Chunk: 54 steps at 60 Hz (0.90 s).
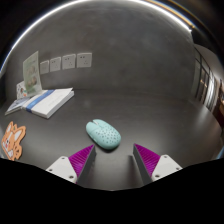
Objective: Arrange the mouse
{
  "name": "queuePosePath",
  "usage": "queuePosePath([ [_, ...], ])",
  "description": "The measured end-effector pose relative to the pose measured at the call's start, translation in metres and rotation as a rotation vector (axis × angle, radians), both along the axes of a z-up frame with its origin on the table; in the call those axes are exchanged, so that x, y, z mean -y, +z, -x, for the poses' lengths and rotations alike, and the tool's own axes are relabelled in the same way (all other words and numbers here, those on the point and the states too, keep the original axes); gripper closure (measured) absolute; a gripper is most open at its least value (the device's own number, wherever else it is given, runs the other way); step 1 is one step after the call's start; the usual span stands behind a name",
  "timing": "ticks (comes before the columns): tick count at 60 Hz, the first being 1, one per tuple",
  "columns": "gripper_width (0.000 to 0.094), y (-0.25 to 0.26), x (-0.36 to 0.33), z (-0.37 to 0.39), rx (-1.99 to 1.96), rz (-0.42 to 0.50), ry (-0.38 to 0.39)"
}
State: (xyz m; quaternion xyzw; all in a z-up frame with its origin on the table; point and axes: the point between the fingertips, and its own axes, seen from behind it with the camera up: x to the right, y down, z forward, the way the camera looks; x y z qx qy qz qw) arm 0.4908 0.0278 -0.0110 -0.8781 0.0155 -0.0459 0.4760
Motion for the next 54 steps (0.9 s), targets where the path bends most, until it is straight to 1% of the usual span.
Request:
queuePosePath([
  [4, 0.0135, -0.001, -0.018, 0.001, -0.016, 0.006, -0.019],
  [15, 0.0135, 0.0, -0.059, -0.003, -0.035, 0.026, -0.031],
  [21, 0.0163, -0.002, -0.079, -0.003, -0.07, 0.035, -0.052],
  [22, 0.012, -0.003, -0.081, -0.001, -0.086, 0.04, -0.056],
  [23, 0.0201, -0.003, -0.082, -0.002, -0.097, 0.041, -0.065],
  [24, 0.0179, -0.001, -0.084, -0.003, -0.101, 0.036, -0.074],
  [28, 0.0399, -0.002, -0.089, -0.006, -0.092, 0.038, -0.1],
  [34, 0.0435, -0.004, -0.089, -0.007, -0.097, 0.033, -0.158],
  [41, 0.0507, 0.004, -0.079, -0.015, -0.126, 0.046, -0.259],
  [44, 0.0536, 0.026, -0.074, -0.016, -0.068, -0.001, -0.273],
  [45, 0.0486, 0.036, -0.071, -0.017, -0.051, -0.018, -0.279],
  [46, 0.0551, 0.046, -0.068, -0.015, -0.039, -0.033, -0.286],
  [48, 0.0559, 0.068, -0.062, -0.007, -0.029, -0.072, -0.293],
  [54, 0.0562, 0.141, -0.044, 0.041, -0.017, -0.218, -0.272],
])
